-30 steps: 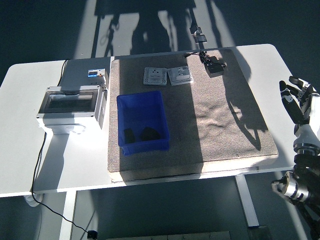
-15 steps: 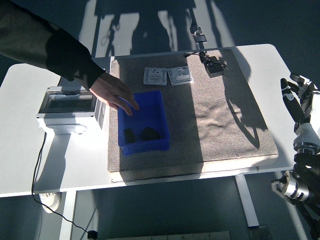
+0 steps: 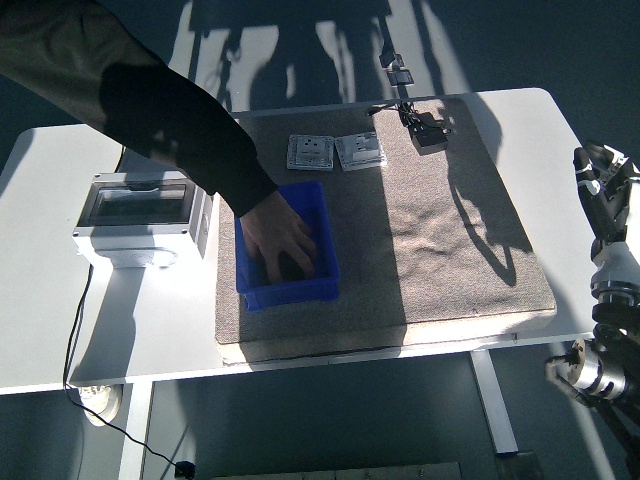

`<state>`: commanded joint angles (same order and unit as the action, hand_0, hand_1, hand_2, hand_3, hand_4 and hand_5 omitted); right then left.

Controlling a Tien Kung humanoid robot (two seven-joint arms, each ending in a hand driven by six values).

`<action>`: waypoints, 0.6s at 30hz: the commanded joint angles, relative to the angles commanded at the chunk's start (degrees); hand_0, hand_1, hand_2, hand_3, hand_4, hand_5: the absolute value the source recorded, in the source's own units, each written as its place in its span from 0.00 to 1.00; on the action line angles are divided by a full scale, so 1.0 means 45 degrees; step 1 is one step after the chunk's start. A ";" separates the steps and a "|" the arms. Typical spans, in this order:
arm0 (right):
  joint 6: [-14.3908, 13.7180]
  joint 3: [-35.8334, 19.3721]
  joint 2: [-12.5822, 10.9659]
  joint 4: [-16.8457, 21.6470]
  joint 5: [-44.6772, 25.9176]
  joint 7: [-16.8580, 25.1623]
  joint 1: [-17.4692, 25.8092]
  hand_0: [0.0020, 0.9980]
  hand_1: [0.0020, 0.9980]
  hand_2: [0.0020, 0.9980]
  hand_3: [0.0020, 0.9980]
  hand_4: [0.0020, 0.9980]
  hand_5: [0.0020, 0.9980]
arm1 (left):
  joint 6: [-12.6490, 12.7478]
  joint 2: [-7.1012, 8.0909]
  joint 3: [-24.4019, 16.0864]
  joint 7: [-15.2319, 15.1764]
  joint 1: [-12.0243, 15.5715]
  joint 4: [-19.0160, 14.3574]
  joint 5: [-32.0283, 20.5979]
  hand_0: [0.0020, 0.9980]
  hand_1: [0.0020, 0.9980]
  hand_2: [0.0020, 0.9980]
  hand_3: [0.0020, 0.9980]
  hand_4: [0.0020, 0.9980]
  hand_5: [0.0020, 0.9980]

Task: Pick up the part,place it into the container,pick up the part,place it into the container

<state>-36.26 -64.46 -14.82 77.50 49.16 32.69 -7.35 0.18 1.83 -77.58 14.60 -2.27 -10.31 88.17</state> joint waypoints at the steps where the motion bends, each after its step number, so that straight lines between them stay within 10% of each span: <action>1: 0.0001 0.0008 -0.0014 -0.0015 0.0013 -0.0001 -0.0004 0.79 0.66 0.72 0.66 0.86 0.59 | 0.0022 -0.0006 0.0008 -0.0023 -0.0002 0.0000 -0.0066 0.68 0.58 0.64 0.56 0.66 0.57; 18: -0.0159 0.0140 -0.0154 -0.0093 -0.0638 -0.0143 -0.0022 0.78 0.66 0.72 0.67 0.86 0.61 | 0.0416 -0.0033 -0.0276 -0.0109 0.0153 0.0000 -0.1223 0.69 0.60 0.65 0.66 0.63 0.69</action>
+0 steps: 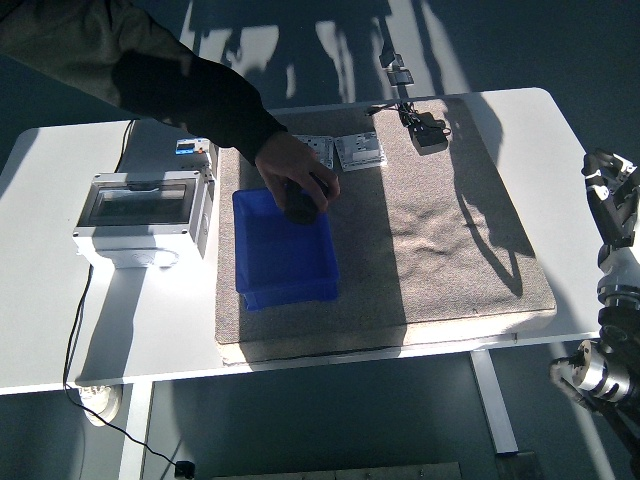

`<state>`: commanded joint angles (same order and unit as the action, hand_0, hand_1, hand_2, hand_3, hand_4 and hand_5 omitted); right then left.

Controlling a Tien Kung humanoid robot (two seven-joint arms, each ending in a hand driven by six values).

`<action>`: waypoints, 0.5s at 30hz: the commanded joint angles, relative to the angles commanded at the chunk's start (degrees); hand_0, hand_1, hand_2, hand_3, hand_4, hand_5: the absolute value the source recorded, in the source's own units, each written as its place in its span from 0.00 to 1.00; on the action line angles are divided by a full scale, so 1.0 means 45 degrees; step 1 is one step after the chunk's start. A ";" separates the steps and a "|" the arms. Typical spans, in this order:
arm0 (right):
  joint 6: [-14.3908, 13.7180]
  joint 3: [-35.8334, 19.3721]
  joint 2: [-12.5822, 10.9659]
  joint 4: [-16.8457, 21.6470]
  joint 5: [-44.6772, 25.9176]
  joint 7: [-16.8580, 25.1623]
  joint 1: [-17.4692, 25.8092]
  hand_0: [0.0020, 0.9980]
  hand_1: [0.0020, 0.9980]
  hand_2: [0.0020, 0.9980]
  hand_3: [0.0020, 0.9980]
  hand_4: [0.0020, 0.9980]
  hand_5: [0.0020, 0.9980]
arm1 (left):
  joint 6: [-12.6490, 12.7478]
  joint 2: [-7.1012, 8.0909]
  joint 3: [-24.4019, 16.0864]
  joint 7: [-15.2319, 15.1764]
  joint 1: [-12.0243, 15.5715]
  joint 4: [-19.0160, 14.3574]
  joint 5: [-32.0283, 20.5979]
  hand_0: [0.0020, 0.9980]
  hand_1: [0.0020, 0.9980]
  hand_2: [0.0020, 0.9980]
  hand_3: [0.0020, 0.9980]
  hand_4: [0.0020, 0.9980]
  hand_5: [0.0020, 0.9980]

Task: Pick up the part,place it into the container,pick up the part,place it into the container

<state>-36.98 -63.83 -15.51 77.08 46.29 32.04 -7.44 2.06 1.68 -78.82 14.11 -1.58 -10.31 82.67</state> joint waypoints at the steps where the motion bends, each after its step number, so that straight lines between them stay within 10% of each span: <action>1: 0.0000 0.0131 -0.0033 0.0051 -0.0242 -0.0166 -0.0030 0.78 0.66 0.72 0.67 0.86 0.61 | -0.0023 -0.0005 0.0008 0.0024 -0.0022 0.0000 0.0118 0.69 0.60 0.65 0.66 0.63 0.69; 15: 0.0000 0.0939 -0.0116 0.0602 -0.0165 -0.2421 -0.0240 0.74 0.59 0.70 0.72 0.79 0.52 | -0.0190 -0.0078 0.0148 0.0261 -0.0135 0.0000 0.0614 0.69 0.60 0.66 0.64 0.57 0.63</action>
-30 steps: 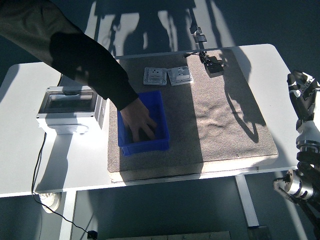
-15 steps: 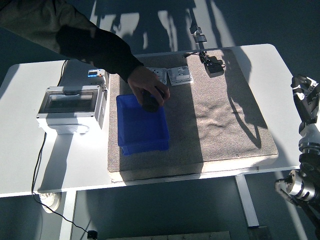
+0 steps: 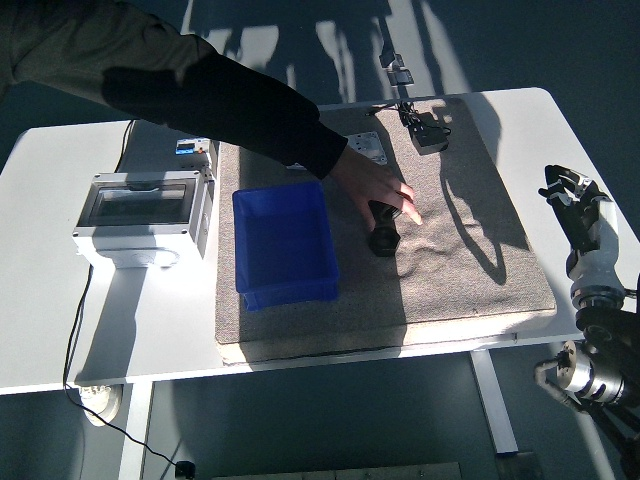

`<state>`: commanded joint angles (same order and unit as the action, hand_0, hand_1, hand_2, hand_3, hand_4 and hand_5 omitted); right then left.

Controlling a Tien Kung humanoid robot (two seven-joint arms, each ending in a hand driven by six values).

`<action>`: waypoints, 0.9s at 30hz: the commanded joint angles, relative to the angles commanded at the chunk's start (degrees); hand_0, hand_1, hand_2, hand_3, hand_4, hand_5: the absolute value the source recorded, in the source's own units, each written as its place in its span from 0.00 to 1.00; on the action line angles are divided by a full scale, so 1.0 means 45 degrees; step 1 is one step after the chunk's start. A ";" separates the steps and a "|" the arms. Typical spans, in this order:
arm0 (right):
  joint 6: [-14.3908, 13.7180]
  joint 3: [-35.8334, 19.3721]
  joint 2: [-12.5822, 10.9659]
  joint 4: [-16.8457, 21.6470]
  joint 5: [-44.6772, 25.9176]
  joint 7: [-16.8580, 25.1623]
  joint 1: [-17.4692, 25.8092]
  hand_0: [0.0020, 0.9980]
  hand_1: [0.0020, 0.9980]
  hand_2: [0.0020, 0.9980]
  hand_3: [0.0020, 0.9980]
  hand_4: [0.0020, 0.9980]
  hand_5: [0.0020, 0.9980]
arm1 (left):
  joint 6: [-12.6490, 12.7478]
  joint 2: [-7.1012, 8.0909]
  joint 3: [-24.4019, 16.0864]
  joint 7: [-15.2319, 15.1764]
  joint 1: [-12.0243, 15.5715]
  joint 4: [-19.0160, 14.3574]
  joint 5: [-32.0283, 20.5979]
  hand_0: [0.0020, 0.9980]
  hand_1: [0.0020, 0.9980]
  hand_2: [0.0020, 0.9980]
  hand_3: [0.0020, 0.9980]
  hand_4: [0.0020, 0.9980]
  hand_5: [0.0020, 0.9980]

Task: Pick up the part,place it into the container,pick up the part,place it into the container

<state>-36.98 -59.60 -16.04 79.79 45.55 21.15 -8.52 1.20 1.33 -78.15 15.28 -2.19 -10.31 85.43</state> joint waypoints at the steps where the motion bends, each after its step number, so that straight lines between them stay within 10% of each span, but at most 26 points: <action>1: 0.0000 -0.0046 -0.0002 0.0085 0.0232 -0.0175 -0.0001 0.74 0.59 0.70 0.72 0.79 0.52 | -0.0014 -0.0001 -0.0028 0.0012 -0.0010 0.0000 0.0071 0.69 0.60 0.66 0.64 0.57 0.63; 14: 0.0000 0.0299 -0.0083 0.0566 0.4269 -0.2829 -0.0687 0.74 0.58 0.70 0.78 0.74 0.45 | 0.0305 0.0154 -0.0144 -0.0534 -0.0043 0.0000 -0.0101 0.70 0.60 0.65 0.65 0.58 0.64; 15: 0.0000 0.0337 -0.0083 0.0577 0.4573 -0.3075 -0.0719 0.75 0.62 0.74 0.98 0.77 0.45 | 0.0323 0.0154 -0.0157 -0.0562 -0.0040 0.0000 -0.0090 0.70 0.59 0.64 0.63 0.57 0.63; 18: 0.0118 0.0365 -0.0107 0.0605 0.5785 -0.4033 -0.0894 0.75 0.62 0.74 0.98 0.77 0.45 | 0.0375 0.0150 -0.0196 -0.0650 -0.0040 0.0000 -0.0057 0.70 0.59 0.64 0.63 0.57 0.63; 27: 0.2723 0.1451 -0.0248 -0.0642 0.9878 -0.7579 -0.2937 0.75 0.76 0.86 1.00 0.83 0.43 | 0.0483 0.0143 -0.0226 -0.0778 -0.0100 0.0000 -0.0052 0.70 0.59 0.64 0.63 0.57 0.63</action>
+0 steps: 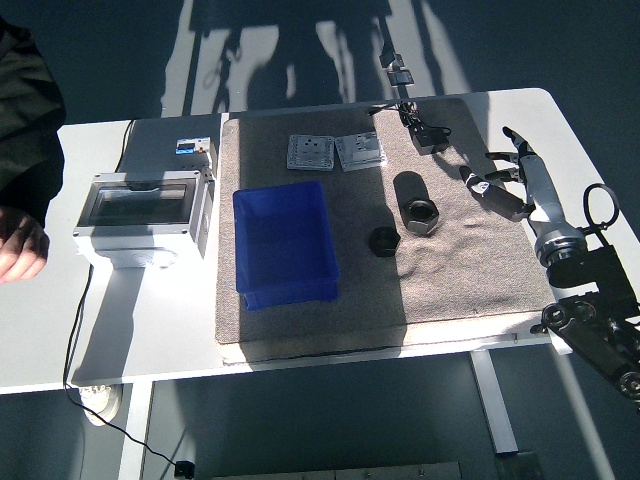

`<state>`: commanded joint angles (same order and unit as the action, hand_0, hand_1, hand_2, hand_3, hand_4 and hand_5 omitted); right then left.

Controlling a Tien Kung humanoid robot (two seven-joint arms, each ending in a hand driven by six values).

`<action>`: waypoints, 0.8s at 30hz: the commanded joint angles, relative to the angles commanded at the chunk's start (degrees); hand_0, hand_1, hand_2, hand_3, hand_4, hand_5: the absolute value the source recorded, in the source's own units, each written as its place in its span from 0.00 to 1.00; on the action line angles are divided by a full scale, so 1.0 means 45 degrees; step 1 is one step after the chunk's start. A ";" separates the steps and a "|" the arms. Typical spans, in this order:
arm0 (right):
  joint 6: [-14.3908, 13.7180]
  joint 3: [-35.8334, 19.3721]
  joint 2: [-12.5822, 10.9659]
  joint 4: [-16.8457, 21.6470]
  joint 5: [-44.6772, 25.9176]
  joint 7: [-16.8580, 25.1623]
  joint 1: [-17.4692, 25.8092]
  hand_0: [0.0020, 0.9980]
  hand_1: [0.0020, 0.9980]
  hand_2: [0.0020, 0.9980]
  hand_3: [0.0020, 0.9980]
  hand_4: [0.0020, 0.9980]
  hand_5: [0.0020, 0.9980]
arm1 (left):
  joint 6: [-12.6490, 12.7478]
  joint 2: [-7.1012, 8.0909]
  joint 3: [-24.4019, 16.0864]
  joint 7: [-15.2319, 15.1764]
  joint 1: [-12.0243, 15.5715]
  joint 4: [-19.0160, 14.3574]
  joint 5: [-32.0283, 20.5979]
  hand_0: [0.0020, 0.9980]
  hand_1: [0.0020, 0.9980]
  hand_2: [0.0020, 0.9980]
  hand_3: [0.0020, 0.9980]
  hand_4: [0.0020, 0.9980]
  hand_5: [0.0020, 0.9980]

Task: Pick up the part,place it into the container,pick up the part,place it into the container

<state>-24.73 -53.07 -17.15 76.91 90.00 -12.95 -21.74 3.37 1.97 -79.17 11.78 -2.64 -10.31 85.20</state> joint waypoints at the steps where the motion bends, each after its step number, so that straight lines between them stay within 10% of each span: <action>1: 0.0379 0.0310 0.0055 -0.0294 0.0502 -0.0388 -0.0341 0.75 0.76 0.86 1.00 0.83 0.43 | 0.0002 0.0007 -0.0012 -0.0001 -0.0022 0.0000 0.0033 0.70 0.59 0.64 0.63 0.57 0.63; 7: 0.2034 0.2013 0.0739 -0.1973 0.3305 -0.1810 -0.2131 0.80 0.87 0.89 1.00 0.88 0.41 | 0.0030 0.0064 -0.0006 0.0009 -0.0103 0.0000 0.0032 0.70 0.59 0.64 0.63 0.57 0.64; 24: 0.2864 0.4657 0.2237 -0.6232 0.5770 -0.1648 -0.4489 0.93 0.88 0.87 0.95 0.88 0.44 | 0.0061 0.0155 0.0043 -0.0050 -0.0213 0.0000 -0.0066 0.70 0.58 0.64 0.63 0.57 0.63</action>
<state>-11.84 -32.12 -7.08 48.86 115.97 -20.37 -41.94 3.65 2.67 -78.98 11.56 -3.60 -10.31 84.90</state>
